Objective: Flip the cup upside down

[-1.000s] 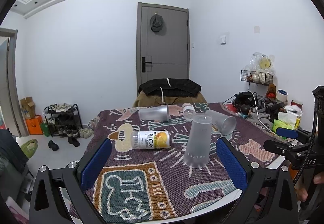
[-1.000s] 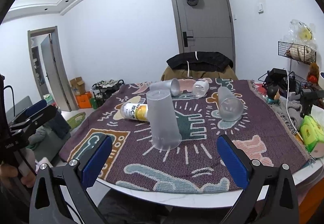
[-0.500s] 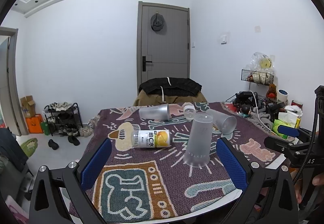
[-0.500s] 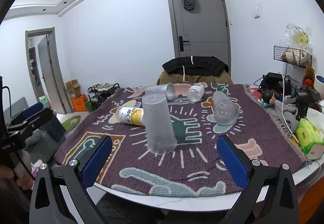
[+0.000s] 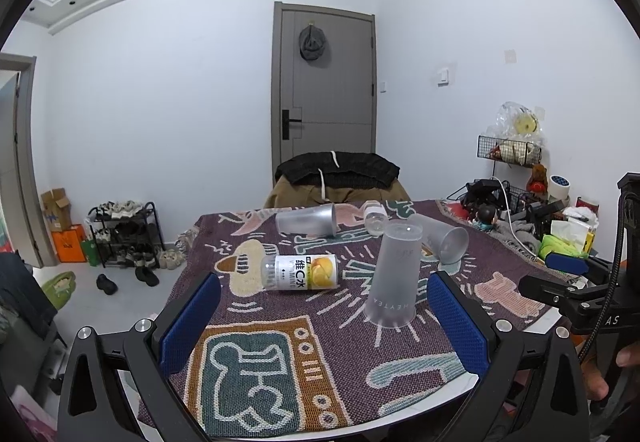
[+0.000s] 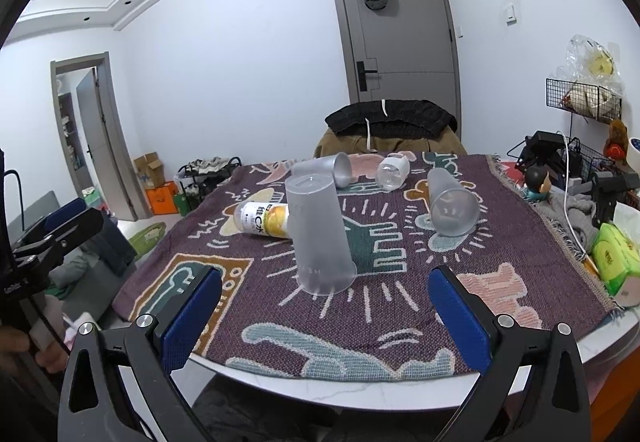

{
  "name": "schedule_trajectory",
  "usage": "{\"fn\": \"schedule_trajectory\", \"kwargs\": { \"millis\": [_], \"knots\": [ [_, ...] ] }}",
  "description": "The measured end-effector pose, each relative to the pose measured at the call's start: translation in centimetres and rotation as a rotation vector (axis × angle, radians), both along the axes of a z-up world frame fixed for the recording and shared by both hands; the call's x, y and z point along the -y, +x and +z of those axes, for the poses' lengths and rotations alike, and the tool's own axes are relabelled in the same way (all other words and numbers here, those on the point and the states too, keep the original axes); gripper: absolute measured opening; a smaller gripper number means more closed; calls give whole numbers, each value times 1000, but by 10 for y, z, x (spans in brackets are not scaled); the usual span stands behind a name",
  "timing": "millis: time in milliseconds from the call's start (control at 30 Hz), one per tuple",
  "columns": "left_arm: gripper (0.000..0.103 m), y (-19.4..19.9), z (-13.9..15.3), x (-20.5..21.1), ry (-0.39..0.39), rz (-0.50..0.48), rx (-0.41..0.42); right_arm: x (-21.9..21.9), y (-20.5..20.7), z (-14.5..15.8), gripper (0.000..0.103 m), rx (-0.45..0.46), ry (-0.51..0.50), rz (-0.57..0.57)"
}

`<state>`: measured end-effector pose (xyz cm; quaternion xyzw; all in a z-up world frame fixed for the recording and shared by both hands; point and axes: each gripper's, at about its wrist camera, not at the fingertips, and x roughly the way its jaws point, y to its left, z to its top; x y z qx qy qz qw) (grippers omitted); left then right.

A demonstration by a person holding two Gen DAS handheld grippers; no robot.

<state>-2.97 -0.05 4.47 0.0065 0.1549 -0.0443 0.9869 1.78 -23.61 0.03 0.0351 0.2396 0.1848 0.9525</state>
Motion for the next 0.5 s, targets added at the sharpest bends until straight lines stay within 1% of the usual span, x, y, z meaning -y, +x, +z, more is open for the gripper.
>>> {"fn": "schedule_trajectory", "kwargs": {
  "millis": [500],
  "knots": [
    [103,-1,1,1,6,1,3,2,3,-4,103,-14,-1,-5]
  ]
}}
